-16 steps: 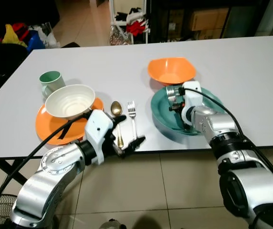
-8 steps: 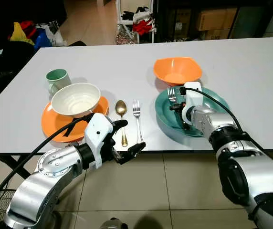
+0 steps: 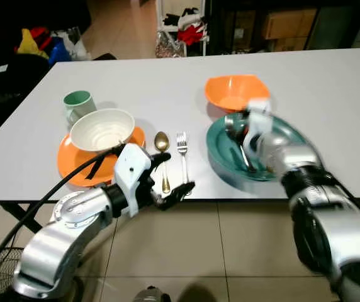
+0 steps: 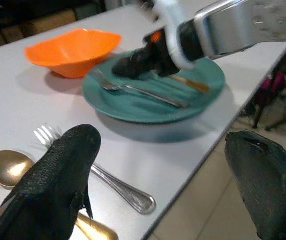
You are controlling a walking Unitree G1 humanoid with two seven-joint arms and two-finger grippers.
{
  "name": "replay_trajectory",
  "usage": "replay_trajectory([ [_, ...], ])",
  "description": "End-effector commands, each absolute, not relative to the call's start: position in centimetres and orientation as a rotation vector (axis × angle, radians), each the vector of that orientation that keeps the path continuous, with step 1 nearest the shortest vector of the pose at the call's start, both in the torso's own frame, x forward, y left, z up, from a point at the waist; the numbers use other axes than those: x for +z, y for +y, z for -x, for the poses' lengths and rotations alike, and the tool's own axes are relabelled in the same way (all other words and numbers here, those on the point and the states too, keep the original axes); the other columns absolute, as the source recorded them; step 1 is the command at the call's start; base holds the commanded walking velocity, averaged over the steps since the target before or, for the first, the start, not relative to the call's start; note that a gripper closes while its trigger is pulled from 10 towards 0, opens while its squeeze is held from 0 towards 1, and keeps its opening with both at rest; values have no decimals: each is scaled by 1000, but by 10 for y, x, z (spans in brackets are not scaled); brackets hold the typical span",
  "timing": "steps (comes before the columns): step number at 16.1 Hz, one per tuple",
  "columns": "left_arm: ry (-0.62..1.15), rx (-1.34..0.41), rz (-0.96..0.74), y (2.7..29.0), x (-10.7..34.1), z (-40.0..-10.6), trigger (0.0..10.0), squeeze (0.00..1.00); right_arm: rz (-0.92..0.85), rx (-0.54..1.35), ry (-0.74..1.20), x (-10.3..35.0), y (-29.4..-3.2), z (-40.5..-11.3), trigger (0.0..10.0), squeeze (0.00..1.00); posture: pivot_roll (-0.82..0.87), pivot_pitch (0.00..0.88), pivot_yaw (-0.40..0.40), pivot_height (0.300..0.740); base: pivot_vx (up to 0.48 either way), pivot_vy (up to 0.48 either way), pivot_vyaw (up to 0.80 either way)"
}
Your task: Setting the table
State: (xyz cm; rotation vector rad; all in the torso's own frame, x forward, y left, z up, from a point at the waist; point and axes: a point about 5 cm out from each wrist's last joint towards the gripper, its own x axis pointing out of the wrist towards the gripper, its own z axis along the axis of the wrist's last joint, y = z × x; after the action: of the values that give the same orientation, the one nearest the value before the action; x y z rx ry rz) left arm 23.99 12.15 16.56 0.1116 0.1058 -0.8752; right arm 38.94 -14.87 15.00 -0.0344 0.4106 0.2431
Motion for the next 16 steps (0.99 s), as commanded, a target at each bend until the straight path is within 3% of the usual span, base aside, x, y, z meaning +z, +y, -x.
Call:
replay_trajectory([
  [1, 78, -835, -116, 126, 170, -244, 10000, 0, 56, 293, 336, 166, -142, -386, 10000, 1000, 93, 0, 97, 740, 0, 0, 0],
  [4, 37, -612, -161, 132, 171, -255, 10000, 0, 173, 284, 2, 196, -143, -335, 10000, 1000, 70, 0, 95, 740, 0, 0, 0],
  [5, 5, -523, -145, 133, 176, -257, 10000, 0, 131, 257, -62, 197, -143, -315, 10000, 1000, 67, 0, 97, 740, 0, 0, 0],
  [7, -44, -409, -125, 134, 183, -253, 10000, 0, 40, 282, -122, 191, -139, -266, 10000, 1000, 63, 0, 95, 740, 0, 0, 0],
  [9, -37, -367, -110, 135, 180, -247, 10000, 0, 3, 274, -87, 182, -136, -243, 10000, 1000, 61, 0, 96, 740, 0, 0, 653],
  [11, -5, -278, -130, 141, 172, -242, 10000, 0, -46, 237, -84, 181, -142, -227, 10000, 1000, 58, 0, 97, 740, 0, 0, 800],
  [16, 29, -240, -133, 139, 164, -241, 10000, 0, -103, 284, -39, 177, -132, -221, 10000, 1000, 67, 0, 99, 740, 0, 0, 800],
])
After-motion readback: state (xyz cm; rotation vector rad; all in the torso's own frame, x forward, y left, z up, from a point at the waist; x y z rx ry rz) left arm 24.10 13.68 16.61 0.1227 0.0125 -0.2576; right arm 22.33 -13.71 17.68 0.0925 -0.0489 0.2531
